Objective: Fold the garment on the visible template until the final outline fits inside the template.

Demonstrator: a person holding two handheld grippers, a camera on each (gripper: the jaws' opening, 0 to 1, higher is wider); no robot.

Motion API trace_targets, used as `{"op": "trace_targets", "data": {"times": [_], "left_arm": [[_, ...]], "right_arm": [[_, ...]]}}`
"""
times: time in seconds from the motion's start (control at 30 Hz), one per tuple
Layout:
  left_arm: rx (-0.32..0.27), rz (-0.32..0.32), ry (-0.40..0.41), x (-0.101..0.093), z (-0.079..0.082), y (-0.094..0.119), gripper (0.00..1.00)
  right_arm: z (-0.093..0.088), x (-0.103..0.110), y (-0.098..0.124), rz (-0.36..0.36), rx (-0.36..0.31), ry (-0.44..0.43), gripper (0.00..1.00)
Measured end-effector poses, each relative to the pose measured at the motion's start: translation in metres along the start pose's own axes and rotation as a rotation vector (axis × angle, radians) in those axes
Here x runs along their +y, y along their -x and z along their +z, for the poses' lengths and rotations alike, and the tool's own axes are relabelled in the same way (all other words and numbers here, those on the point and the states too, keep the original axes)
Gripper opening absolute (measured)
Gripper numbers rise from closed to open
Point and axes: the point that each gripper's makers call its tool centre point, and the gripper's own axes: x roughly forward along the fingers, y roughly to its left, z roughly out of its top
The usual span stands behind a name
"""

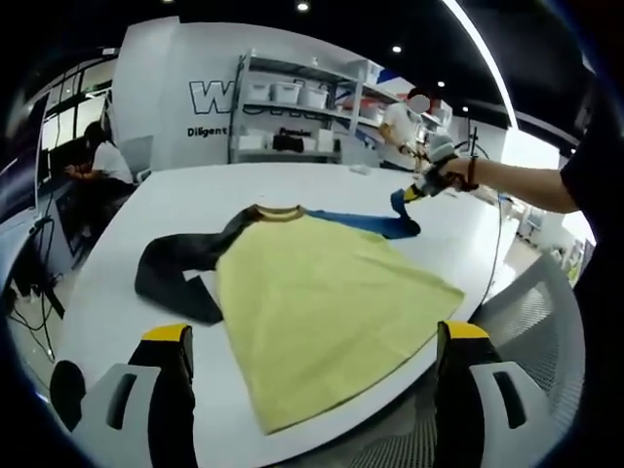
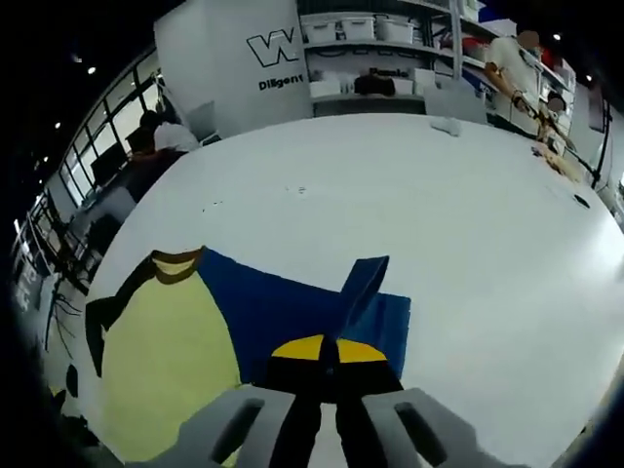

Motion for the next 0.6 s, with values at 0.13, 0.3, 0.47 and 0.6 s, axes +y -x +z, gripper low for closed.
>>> {"op": "trace_targets", "data": {"times": [0.13,0.3,0.47,0.6], "left_arm": [[0.004,-0.009,-0.005,-0.002,-0.001,0.0,0.99],[-0.012,-0.008,-0.008,-0.002,0.002,0.0,0.99],[-0.007,-0.011,-0.016,-0.003,0.001,-0.001,0.99],[-0.014,-0.01,-0.012,-0.002,0.002,-0.001,0.99]], "right_arm": [[0.003,0.034,-0.005,0.059,0.005,0.022,0.0],[0.001,0.068,-0.013,0.107,0.023,0.053,0.0],[-0.001,0.11,-0.019,0.178,0.04,0.076,0.0],[-0.002,0.136,-0.021,0.211,0.041,0.112,0.0]]}}
